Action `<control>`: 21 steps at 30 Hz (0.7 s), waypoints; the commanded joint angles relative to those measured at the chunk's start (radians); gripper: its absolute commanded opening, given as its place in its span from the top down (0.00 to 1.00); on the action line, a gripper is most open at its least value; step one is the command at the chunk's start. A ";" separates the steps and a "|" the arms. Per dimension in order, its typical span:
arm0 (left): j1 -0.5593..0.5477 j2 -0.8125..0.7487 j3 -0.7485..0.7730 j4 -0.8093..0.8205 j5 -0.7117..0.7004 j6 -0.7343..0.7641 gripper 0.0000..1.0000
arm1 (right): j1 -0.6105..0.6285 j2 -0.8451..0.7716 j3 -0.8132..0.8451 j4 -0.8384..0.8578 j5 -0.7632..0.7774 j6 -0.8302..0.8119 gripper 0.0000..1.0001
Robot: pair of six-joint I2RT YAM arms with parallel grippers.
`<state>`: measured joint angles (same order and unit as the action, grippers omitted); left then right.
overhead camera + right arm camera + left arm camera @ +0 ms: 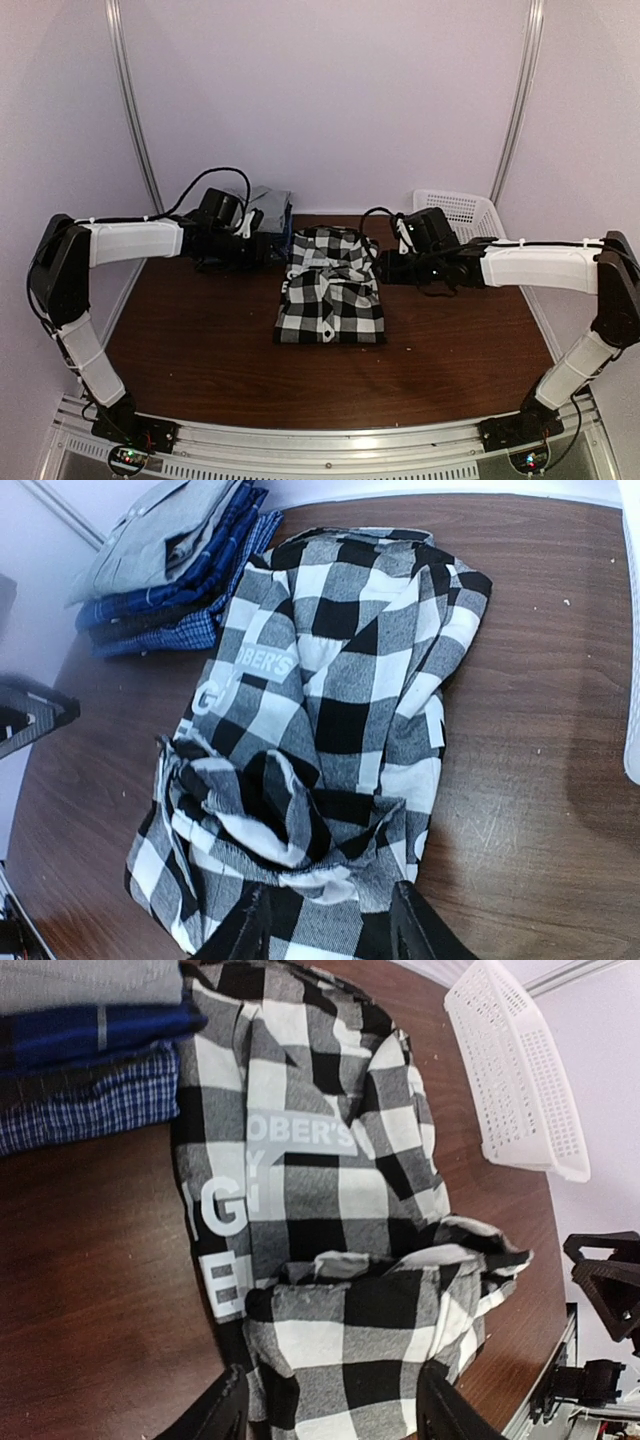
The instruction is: Fold and stack the long sleeve shirts
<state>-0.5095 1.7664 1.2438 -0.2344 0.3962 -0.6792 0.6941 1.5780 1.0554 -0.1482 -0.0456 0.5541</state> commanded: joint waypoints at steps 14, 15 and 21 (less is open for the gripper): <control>-0.025 0.104 -0.104 0.109 0.041 0.042 0.56 | 0.028 0.123 -0.017 0.056 -0.087 -0.121 0.65; -0.027 0.112 -0.097 0.109 0.042 0.042 0.56 | 0.028 0.141 0.010 0.044 -0.086 -0.126 0.64; -0.029 0.142 -0.058 0.108 0.042 0.040 0.56 | 0.023 0.290 0.216 -0.074 -0.007 -0.125 0.57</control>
<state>-0.5339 1.8923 1.1309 -0.1738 0.4252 -0.6552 0.7177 1.7912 1.1423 -0.1474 -0.1097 0.4454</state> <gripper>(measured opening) 0.438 0.394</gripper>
